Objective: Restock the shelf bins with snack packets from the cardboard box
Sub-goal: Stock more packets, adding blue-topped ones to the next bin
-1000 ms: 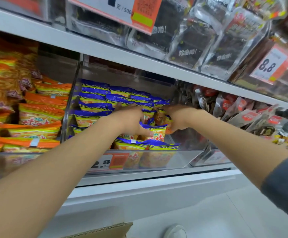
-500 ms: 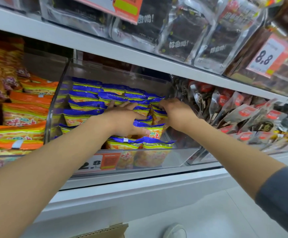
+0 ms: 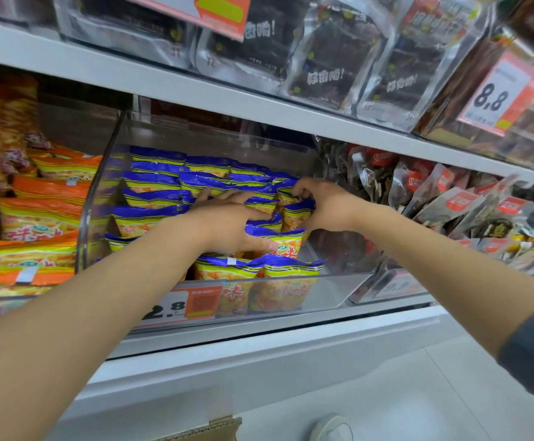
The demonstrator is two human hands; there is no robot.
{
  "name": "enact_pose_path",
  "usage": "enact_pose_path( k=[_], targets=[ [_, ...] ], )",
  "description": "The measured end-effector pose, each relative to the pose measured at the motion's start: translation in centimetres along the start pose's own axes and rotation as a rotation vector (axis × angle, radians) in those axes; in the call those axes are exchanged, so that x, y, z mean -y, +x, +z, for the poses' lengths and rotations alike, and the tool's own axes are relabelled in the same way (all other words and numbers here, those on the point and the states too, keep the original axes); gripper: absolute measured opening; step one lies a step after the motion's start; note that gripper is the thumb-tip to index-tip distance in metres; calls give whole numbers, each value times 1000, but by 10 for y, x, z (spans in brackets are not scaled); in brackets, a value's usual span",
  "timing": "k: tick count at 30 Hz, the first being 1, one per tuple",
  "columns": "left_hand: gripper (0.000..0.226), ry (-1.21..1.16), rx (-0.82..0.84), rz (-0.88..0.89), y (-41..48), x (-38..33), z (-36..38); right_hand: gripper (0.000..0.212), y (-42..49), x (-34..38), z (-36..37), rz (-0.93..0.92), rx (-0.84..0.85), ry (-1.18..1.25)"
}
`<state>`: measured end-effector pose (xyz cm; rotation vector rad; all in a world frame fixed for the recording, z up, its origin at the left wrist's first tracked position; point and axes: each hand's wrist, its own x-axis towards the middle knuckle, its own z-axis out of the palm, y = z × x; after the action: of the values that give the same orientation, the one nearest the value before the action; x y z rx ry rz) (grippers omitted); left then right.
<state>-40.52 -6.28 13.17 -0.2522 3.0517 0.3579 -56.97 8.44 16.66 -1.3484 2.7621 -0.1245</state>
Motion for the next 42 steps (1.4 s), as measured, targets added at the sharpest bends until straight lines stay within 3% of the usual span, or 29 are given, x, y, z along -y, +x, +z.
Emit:
enact_pose_path(
  k=[4, 9, 17, 20, 25, 29, 32, 38, 42],
  targets=[
    [80, -39, 7, 0, 0, 0, 0, 62, 0, 2, 1, 18, -56, 73],
    [56, -26, -23, -13, 6, -1, 4, 57, 4, 5, -1, 68, -30, 86],
    [60, -120, -74, -19, 2, -2, -4, 58, -16, 14, 6, 104, -121, 236],
    [51, -142, -172, 8, -13, -8, -17, 49, -37, 28, 1, 51, -236, 197],
    [6, -218, -557, -39, -78, -24, -31, 28, -87, 66, -1, -33, -416, 275],
    [7, -298, -576, -138, -155, -38, -19, 16, -140, 111, 18, -134, -445, 368],
    [9, -334, -469, -207, -214, -34, 21, 13, -184, 147, 51, -195, -364, 454],
    [8, -442, -74, -469, -315, 11, 138, 16, -247, 193, 163, -235, 131, 433],
    [8, -578, 3, -657, -358, 48, 205, 19, -260, 207, 243, -166, 422, 490]
  ],
)
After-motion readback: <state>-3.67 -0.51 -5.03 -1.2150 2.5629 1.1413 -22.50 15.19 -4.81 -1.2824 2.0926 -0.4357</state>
